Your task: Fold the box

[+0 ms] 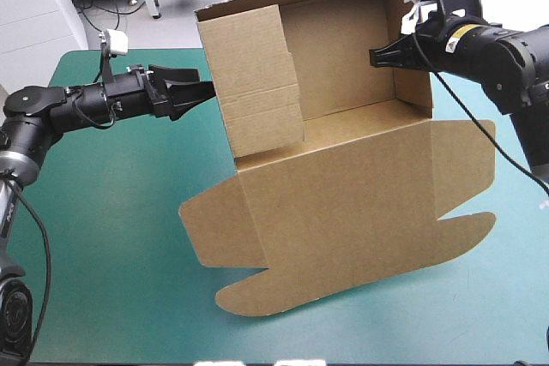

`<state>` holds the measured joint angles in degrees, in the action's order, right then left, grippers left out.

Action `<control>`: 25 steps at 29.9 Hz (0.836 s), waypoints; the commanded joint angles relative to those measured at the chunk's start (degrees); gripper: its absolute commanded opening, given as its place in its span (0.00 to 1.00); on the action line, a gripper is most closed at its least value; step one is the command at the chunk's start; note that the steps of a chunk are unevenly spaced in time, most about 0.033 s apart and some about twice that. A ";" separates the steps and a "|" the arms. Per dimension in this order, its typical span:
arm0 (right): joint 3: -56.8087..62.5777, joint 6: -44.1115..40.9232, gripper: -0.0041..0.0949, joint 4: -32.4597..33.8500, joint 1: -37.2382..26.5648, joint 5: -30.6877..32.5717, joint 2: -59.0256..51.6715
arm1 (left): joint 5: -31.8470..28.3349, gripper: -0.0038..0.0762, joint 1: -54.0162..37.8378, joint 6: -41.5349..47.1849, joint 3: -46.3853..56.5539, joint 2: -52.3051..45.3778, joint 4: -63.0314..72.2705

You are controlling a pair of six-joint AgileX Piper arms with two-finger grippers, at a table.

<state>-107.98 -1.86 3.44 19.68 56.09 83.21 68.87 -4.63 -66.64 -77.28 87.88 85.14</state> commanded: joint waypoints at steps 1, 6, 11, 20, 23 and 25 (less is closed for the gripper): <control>-1.57 -0.48 0.02 -0.61 -0.18 -4.67 -2.26 | 5.92 0.85 1.41 0.22 -1.62 -3.07 5.65; -1.57 -0.76 0.02 -0.34 -0.18 -5.15 -2.15 | 5.92 0.85 1.41 0.22 -1.62 -3.77 6.09; -1.57 -1.25 0.02 0.99 -0.18 -5.57 -2.15 | 5.92 0.85 1.41 0.22 -1.62 -5.04 6.95; -1.57 -3.83 0.02 1.13 -0.18 -6.36 -0.71 | 5.92 0.85 1.90 0.44 -1.62 -6.58 10.70; -1.57 -3.83 0.02 0.89 -0.04 -6.83 -0.07 | 5.92 0.85 2.76 0.74 -1.62 -6.58 10.80; -1.57 -4.13 0.02 0.89 -0.04 -7.08 0.49 | 5.92 0.85 3.94 0.57 -1.62 -6.58 11.43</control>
<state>-107.98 -4.74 5.19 19.68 54.45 84.97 69.22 -2.40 -66.41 -77.28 83.58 90.67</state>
